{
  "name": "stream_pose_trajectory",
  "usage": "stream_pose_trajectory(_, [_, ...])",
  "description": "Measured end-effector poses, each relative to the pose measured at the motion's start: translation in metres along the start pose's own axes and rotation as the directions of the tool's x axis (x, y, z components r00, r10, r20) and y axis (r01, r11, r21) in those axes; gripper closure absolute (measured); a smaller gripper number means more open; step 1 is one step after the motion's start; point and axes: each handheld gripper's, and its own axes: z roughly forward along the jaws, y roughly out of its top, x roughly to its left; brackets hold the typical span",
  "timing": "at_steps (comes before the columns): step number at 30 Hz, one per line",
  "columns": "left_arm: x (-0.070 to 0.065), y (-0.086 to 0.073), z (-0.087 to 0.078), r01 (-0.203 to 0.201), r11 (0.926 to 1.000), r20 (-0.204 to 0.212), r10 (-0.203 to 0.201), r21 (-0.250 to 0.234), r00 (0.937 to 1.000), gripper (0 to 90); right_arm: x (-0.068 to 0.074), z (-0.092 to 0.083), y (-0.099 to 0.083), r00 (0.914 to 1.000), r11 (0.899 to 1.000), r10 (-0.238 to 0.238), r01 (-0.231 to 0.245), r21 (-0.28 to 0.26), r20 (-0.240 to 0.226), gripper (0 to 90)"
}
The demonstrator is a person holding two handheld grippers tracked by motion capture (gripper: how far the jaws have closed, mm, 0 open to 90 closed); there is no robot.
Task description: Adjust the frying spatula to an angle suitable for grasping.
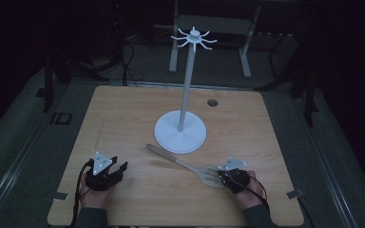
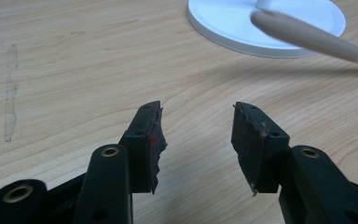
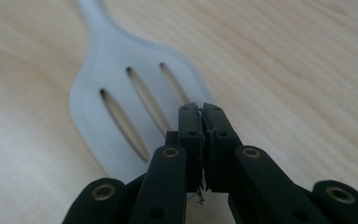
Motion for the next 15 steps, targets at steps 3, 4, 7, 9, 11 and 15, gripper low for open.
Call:
stream_pose_trajectory(3, [0.0, 0.0, 0.0, 0.002, 1.0, -0.001, -0.002, 0.005, 1.0, 52.6, 0.009, -0.006, -0.004, 0.9997, 1.0, -0.021, 0.021, 0.003, -0.01, 86.9])
stream_pose_trajectory(4, [0.0, 0.0, 0.001, 0.003, 1.0, -0.002, -0.003, 0.006, 1.0, 52.5, 0.011, -0.008, -0.005, 0.9996, 1.0, -0.024, 0.025, 0.008, -0.011, 86.9])
stream_pose_trajectory(7, [0.001, 0.0, 0.0, 0.007, 1.0, -0.007, -0.007, 0.005, 0.9999, 52.3, 0.017, -0.014, -0.005, 0.9992, 0.999, -0.034, 0.034, 0.013, -0.021, 86.9])
stream_pose_trajectory(9, [0.002, -0.001, 0.0, 0.013, 0.9999, -0.006, -0.013, 0.004, 0.9999, 52.3, 0.02, -0.017, -0.004, 0.9987, 0.999, -0.043, 0.043, 0.004, -0.027, 86.9])
stream_pose_trajectory(11, [0.003, -0.001, 0.0, 0.018, 0.9998, -0.007, -0.018, 0.004, 0.9998, 52.2, 0.022, -0.02, -0.002, 0.9983, 0.999, -0.048, 0.048, 0.005, -0.032, 86.9])
stream_pose_trajectory(15, [0.003, -0.001, 0.0, 0.019, 0.9998, -0.011, -0.019, 0.005, 0.9998, 51.6, 0.024, -0.023, 0.001, 0.9978, 0.999, -0.048, 0.048, 0.002, -0.046, 86.8])
